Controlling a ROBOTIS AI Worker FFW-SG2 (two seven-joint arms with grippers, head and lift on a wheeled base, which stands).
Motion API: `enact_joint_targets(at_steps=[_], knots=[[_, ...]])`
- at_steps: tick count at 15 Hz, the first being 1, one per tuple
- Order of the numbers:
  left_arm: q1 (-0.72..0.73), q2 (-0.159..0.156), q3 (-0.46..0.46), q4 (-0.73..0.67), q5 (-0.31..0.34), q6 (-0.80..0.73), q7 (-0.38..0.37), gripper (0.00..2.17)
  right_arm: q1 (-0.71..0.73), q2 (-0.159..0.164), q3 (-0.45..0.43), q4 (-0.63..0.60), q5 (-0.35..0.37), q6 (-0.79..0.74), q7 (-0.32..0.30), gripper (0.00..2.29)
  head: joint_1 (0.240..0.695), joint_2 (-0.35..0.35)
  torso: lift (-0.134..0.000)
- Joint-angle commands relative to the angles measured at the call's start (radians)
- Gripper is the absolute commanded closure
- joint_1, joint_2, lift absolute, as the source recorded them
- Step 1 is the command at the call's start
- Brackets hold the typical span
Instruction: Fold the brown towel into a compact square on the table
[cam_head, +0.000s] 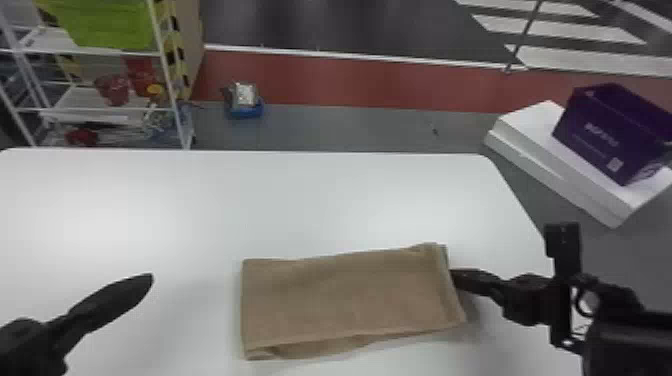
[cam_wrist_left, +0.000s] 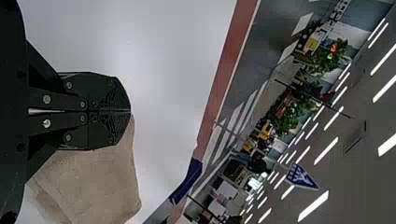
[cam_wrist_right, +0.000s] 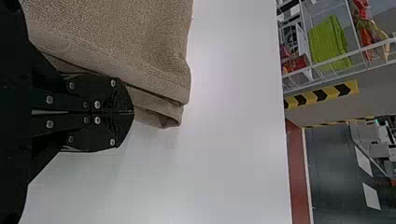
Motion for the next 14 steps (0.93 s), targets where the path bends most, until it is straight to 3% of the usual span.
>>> enact_joint_targets(at_steps=[1,8,11,14], knots=[[-0.001,0.001,0.007,-0.002,0.003,0.0,-0.002,2.14,0.016,0.003,0.059,-0.007,-0.001,0.029,0.003,1.93,0.695,-0.123,-0.124],[0.003,-0.001,0.019,-0.006,0.017,0.0,-0.013,2.14,0.127,0.043,0.136,-0.176,-0.015,0.14,0.014,1.93,0.695,-0.016,-0.124],[0.011,0.001,0.027,-0.005,0.034,0.003,-0.033,2.14,0.194,0.056,0.122,-0.224,-0.026,0.1,0.014,1.93,0.695,0.008,-0.124],[0.02,-0.001,0.017,-0.006,0.036,0.012,-0.042,2.14,0.156,0.061,0.076,-0.224,-0.034,0.085,0.012,1.91,0.695,0.001,-0.124]])
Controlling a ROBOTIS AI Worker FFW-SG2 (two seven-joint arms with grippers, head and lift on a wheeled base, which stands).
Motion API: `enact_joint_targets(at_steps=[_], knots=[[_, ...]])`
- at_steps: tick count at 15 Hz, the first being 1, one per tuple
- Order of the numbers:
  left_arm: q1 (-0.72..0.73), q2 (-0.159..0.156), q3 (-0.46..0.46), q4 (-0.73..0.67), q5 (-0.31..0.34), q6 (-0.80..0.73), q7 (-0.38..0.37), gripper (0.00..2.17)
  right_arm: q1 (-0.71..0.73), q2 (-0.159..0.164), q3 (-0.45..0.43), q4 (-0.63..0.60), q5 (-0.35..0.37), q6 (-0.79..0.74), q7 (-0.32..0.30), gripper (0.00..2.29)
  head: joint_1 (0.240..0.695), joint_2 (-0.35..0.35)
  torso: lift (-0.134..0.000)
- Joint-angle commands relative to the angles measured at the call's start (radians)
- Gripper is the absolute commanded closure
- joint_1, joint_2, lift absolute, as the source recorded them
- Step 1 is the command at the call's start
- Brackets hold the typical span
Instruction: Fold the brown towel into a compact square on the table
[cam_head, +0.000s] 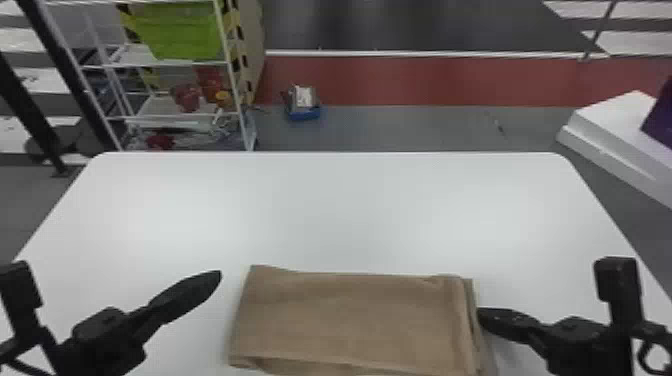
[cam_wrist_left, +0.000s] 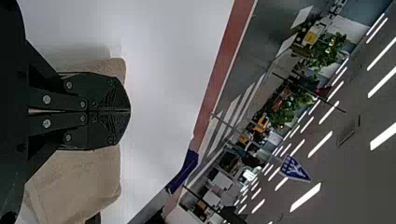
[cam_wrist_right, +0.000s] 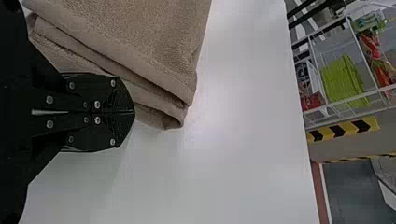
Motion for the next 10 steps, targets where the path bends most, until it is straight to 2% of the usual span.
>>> enact_joint_targets(at_steps=[1,3,4,5,7,10], knots=[[0.008,0.0,-0.008,-0.002,-0.003,0.002,0.002,2.14,-0.027,0.001,-0.032,-0.026,-0.017,0.004,0.008,1.78,0.695,-0.01,-0.124],[0.008,0.0,-0.02,0.001,-0.01,0.002,0.006,2.14,-0.036,0.001,-0.036,-0.091,-0.037,0.044,0.008,1.77,0.695,-0.028,-0.124],[0.008,0.001,-0.028,0.005,-0.013,-0.002,0.011,2.14,-0.036,0.001,-0.035,-0.129,-0.054,0.056,0.008,1.39,0.695,-0.033,-0.124],[0.003,0.003,-0.037,0.013,-0.015,-0.005,0.014,2.14,-0.035,0.004,-0.03,-0.141,-0.06,0.065,0.007,1.13,0.695,-0.036,-0.124],[-0.014,0.004,-0.079,0.048,-0.036,-0.014,0.018,2.14,-0.042,0.023,-0.007,-0.132,-0.058,0.047,-0.007,0.78,0.695,-0.033,-0.124],[-0.043,0.006,-0.138,0.116,-0.053,-0.066,0.026,2.14,-0.053,0.044,0.053,-0.072,-0.041,-0.018,-0.032,0.79,0.695,-0.03,-0.124]])
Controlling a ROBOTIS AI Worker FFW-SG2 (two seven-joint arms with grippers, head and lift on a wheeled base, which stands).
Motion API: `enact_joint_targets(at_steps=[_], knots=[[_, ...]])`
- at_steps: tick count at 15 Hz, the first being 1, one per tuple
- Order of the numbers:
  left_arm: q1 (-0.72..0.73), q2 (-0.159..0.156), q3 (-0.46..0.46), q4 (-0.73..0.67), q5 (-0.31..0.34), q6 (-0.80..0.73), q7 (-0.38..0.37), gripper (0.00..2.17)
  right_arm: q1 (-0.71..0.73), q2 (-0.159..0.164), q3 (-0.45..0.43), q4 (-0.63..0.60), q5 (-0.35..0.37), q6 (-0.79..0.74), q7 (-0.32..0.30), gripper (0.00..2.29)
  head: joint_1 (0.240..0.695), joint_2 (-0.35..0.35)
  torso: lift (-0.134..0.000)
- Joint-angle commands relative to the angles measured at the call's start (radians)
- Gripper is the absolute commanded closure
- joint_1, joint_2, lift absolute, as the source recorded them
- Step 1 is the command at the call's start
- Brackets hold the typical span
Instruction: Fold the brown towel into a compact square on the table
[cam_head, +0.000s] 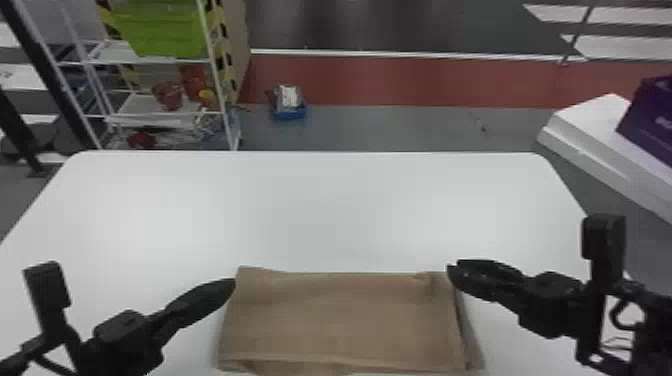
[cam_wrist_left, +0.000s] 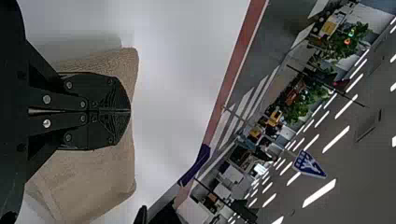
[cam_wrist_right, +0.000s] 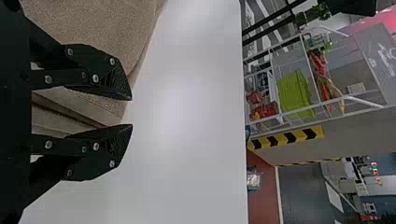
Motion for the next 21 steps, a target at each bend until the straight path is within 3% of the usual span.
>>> enact_joint_targets(at_steps=[1,6,10,12,14,17,21], knots=[[-0.026,0.0,-0.056,0.057,-0.021,-0.04,0.01,2.14,-0.003,0.012,0.041,0.028,0.01,-0.036,-0.009,0.79,0.695,-0.028,-0.124],[-0.095,0.002,-0.174,0.165,-0.096,-0.068,0.054,2.14,0.009,0.012,0.08,0.008,0.029,-0.027,-0.021,0.78,0.695,-0.036,-0.124],[-0.132,0.002,-0.208,0.208,-0.107,-0.098,0.084,2.14,0.012,0.012,0.086,0.034,0.03,-0.054,-0.019,0.8,0.695,-0.059,-0.124],[-0.144,0.0,-0.223,0.224,-0.124,-0.104,0.097,2.14,-0.012,0.012,0.077,0.074,0.04,-0.057,-0.019,1.16,0.695,-0.065,-0.124],[-0.144,0.0,-0.223,0.224,-0.13,-0.12,0.102,2.14,-0.032,0.011,0.058,0.104,0.04,-0.057,-0.019,1.3,0.695,-0.073,-0.124],[-0.148,0.002,-0.22,0.232,-0.139,-0.132,0.113,2.14,-0.055,-0.003,0.053,0.152,0.053,-0.051,-0.018,1.45,0.695,-0.088,-0.124],[-0.149,0.005,-0.212,0.246,-0.162,-0.15,0.139,2.14,-0.071,-0.02,0.047,0.198,0.072,-0.051,-0.018,1.45,0.695,-0.09,-0.124]])
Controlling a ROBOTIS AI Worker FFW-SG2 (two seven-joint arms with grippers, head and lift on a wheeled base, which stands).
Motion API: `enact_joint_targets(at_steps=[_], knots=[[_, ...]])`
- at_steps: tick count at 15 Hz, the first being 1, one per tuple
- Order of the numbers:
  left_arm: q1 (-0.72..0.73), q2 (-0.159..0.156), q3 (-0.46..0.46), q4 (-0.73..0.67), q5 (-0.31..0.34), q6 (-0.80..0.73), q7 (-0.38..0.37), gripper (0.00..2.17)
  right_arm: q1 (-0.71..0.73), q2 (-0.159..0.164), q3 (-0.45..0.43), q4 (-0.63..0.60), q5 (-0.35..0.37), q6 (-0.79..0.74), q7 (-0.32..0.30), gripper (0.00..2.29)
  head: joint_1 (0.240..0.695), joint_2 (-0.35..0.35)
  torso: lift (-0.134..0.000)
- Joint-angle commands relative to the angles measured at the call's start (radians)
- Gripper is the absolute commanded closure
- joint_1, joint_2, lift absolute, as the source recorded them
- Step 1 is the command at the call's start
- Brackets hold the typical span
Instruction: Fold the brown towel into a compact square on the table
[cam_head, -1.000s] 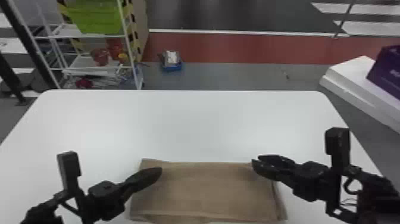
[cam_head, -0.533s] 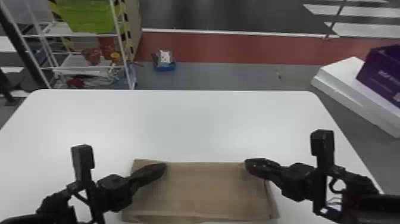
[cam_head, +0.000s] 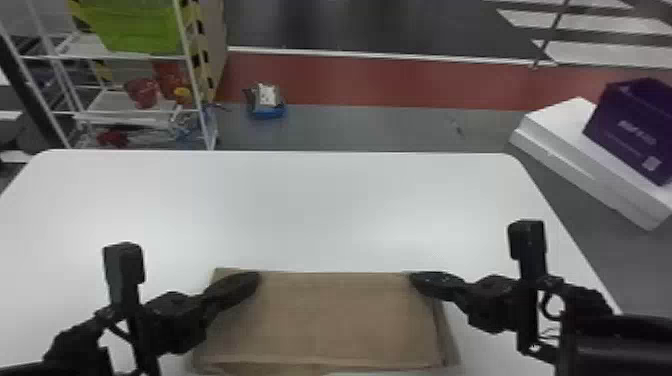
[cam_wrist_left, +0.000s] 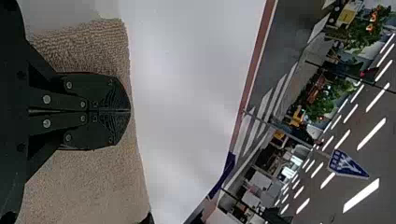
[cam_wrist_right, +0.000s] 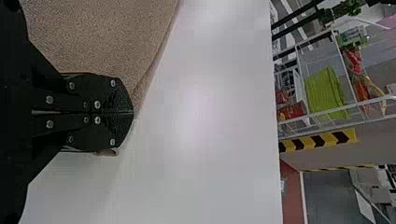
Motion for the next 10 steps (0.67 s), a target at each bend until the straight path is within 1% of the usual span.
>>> enact_joint_targets(at_steps=[1,4,7,8,10], knots=[[-0.003,0.003,0.009,0.01,-0.005,-0.009,0.004,2.14,-0.006,-0.011,-0.011,0.019,0.003,0.0,0.0,1.45,0.695,-0.091,-0.124],[-0.01,0.005,0.015,0.024,-0.012,-0.012,0.012,2.14,-0.008,-0.014,-0.039,0.033,0.001,-0.021,0.0,1.45,0.695,-0.095,-0.124],[-0.01,0.007,0.025,0.029,-0.02,-0.012,0.012,2.14,-0.009,-0.016,-0.062,0.03,-0.022,-0.034,0.0,1.45,0.695,-0.104,-0.124],[-0.009,0.005,0.035,0.024,-0.02,-0.012,0.012,2.14,-0.009,-0.016,-0.068,0.025,-0.034,-0.031,0.006,1.45,0.695,-0.105,-0.124],[0.011,0.005,0.055,-0.016,-0.003,-0.009,0.003,2.14,-0.008,-0.016,-0.085,-0.018,-0.083,-0.003,0.018,1.45,0.695,-0.1,-0.124]])
